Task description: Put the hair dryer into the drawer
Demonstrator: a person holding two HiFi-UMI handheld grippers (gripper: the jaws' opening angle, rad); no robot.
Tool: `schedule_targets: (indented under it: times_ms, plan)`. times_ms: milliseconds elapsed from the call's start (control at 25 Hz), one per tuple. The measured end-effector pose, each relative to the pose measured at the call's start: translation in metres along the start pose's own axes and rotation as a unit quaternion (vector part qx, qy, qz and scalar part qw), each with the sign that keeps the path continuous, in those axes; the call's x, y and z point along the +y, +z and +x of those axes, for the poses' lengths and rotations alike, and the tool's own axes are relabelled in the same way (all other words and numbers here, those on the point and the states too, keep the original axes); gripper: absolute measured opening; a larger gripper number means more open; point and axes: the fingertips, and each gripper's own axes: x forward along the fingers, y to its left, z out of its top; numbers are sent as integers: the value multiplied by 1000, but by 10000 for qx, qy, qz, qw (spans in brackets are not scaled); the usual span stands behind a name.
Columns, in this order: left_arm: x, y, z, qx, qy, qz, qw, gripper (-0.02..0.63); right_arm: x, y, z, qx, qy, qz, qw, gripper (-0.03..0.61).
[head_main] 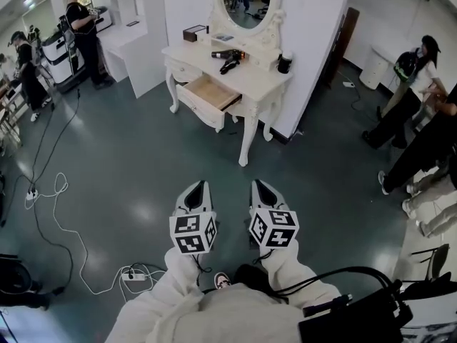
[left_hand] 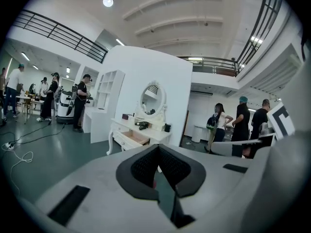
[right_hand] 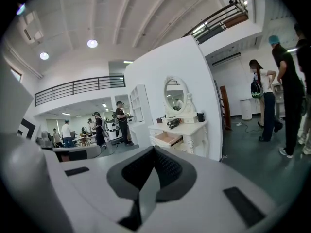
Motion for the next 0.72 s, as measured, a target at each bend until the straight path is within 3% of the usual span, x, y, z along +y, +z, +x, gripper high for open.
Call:
schedule_targets:
  times_ms: [360,720]
  plan:
    - [18,-8,29,196,29,91,9998,-6,-4,-2,44,164,3,34,9999,61]
    - [53,-6,75,278,319,70,9991,-6,-14,13,107,56,122,150,9998,61]
